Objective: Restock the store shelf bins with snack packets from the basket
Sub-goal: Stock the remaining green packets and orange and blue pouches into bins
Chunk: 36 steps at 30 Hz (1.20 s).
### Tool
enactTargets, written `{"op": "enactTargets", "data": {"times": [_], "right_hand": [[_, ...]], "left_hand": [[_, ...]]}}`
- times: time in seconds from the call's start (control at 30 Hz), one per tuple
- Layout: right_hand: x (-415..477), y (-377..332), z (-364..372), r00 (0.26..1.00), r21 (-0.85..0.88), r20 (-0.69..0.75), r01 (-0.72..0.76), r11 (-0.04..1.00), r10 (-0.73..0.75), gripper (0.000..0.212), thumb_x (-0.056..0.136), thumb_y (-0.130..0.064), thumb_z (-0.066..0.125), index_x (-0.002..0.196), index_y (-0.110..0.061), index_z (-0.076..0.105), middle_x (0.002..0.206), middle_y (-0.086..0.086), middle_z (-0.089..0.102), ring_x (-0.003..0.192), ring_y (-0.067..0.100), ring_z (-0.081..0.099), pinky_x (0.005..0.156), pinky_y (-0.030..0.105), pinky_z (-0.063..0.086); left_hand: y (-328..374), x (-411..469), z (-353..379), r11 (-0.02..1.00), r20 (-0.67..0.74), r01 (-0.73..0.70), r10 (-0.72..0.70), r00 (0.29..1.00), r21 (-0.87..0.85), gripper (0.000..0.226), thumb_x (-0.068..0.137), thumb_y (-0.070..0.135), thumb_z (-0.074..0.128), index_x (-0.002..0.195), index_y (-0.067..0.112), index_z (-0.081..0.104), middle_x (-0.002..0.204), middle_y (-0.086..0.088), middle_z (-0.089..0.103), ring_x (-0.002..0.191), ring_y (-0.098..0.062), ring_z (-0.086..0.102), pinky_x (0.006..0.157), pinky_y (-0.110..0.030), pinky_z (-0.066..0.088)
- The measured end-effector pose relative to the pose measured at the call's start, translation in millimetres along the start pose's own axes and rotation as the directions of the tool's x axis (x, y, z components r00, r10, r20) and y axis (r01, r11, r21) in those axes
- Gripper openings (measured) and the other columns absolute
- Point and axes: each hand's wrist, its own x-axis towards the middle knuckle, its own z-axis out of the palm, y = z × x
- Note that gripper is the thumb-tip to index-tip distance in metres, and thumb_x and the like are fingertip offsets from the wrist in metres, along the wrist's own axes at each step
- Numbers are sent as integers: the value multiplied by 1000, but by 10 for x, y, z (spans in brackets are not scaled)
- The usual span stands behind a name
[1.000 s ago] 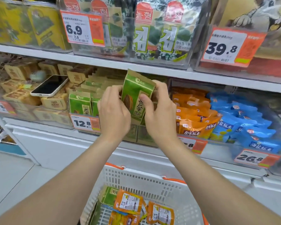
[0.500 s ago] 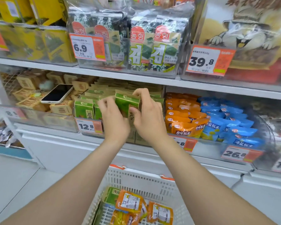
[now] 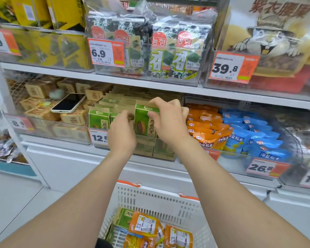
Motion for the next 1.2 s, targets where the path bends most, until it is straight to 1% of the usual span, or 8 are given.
{"op": "enactTargets", "data": {"times": [0.13,0.23,0.5,0.8,0.87,0.97,1.1,1.2], "right_hand": [[38,143,25,1000,-33,25,-13,999,14,24,99,-41,64,123,-38,63,97,-10,58,112,20,40,88,41,25],[55,241,10,997,-71,77,-3,997,8,25,96,-46,67,119,-40,66,87,-16,46,111,19,37,86,41,24],[101,213,113,984,-119,162,97,988,-77,36,94,-49,68,128,-38,68,100,-7,58,111,19,36,92,44,25],[81,204,192,974,-210,207,136,968,-91,37,93,-51,69,127,-38,69,109,-1,48,104,24,30,91,42,25],[62,192,192,984,-296,139,146,944,-109,40,90,-54,71,126,-36,71,112,-4,55,104,21,30,91,43,27],[-1,150,210,997,-358,22,73,931,-70,41,86,-58,73,119,-34,74,112,-4,46,108,23,34,94,45,32],[-95,154,205,996,-323,67,80,943,-61,43,86,-57,74,121,-33,71,119,-1,40,113,24,32,100,46,30],[-239,212,173,994,-390,0,99,915,-108,44,87,-48,71,122,-24,57,123,3,43,112,26,39,95,44,35]], "left_hand": [[-41,50,16,995,33,-85,87,996,-57,29,103,9,56,123,27,66,109,3,61,98,-21,60,82,-40,51],[-3,78,33,995,17,-93,94,995,-44,19,103,14,58,113,26,70,106,4,61,96,-22,60,81,-41,51],[-52,175,87,991,-88,-77,68,994,-107,22,97,1,61,99,16,76,98,8,61,90,-15,57,78,-26,38],[-80,163,90,976,-82,-71,55,995,-206,20,100,10,65,96,25,76,94,12,72,89,-11,64,76,-22,46],[-52,118,56,977,-101,-40,19,995,-210,16,104,16,61,101,25,74,92,13,71,86,-12,64,77,-27,51],[48,29,-6,990,-132,-52,34,991,-130,14,108,21,54,108,24,68,101,9,68,93,-16,64,78,-35,51],[210,-128,-93,992,-114,-125,121,986,-31,19,101,5,55,110,22,55,117,3,53,95,-20,57,75,-41,50],[211,-178,-193,990,-88,-138,139,986,23,28,91,-4,59,99,21,48,108,2,50,98,-27,56,78,-48,52]]}}
